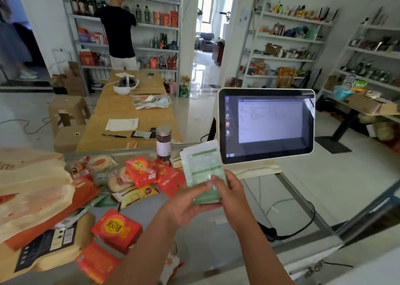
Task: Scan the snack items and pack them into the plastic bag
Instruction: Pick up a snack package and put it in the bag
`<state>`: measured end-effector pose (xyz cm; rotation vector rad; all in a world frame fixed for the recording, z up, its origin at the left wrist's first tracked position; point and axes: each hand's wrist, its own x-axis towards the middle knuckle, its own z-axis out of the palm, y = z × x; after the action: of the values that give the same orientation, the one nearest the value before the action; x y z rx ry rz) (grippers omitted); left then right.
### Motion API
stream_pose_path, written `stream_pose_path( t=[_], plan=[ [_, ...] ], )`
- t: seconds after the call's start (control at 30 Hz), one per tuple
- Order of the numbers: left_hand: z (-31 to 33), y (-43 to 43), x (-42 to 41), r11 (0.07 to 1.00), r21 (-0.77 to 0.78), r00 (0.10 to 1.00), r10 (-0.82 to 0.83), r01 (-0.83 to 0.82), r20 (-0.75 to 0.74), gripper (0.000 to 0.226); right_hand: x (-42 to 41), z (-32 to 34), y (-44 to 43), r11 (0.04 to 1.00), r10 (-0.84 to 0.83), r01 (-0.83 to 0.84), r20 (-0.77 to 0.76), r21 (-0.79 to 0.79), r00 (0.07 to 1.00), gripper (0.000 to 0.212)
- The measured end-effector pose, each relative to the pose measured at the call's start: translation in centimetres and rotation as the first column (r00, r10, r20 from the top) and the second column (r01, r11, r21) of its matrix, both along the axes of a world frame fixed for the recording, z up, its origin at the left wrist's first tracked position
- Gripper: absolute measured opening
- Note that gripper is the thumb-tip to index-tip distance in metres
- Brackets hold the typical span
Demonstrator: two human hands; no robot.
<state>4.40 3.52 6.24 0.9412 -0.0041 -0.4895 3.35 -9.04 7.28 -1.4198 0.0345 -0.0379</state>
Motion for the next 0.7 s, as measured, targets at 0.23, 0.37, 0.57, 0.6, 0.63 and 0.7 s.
stream_pose_path(
  t=[0.23, 0.37, 0.57, 0.6, 0.63, 0.7],
  plan=[
    [-7.0, -4.3, 1.0, 0.937, -0.032, 0.908, 0.329, -0.348, -0.26, 0.03, 0.1, -7.0, -8.6, 0.7, -0.206, 0.272, 0.178, -0.66, 0.962, 0.038],
    [-9.5, -6.1, 1.3, 0.912, -0.052, 0.877, 0.373, -0.406, -0.304, 0.03, -0.7, -11.1, -11.4, 0.498, -0.112, 0.001, -0.064, -0.867, 0.992, 0.061],
    [-11.9, -7.8, 1.7, 0.878, -0.029, 0.853, 0.456, -0.478, -0.256, 0.031, -0.7, -13.3, -11.0, 0.271, -0.031, -0.007, -0.016, -0.962, 0.999, 0.062],
    [-12.1, -7.9, 1.8, 0.873, -0.023, 0.848, 0.467, -0.487, -0.249, 0.033, -0.6, -13.2, -11.0, 0.264, -0.05, -0.006, -0.02, -0.965, 0.999, 0.057],
    [-12.2, -8.0, 1.8, 0.87, -0.015, 0.847, 0.475, -0.492, -0.24, 0.034, -0.4, -12.9, -11.0, 0.258, -0.062, -0.022, -0.039, -0.966, 0.997, 0.052],
    [-12.3, -8.2, 1.8, 0.868, 0.007, 0.848, 0.486, -0.496, -0.209, 0.031, -0.3, -12.0, -11.4, 0.29, -0.073, -0.034, -0.058, -0.956, 0.996, 0.036]
  ],
)
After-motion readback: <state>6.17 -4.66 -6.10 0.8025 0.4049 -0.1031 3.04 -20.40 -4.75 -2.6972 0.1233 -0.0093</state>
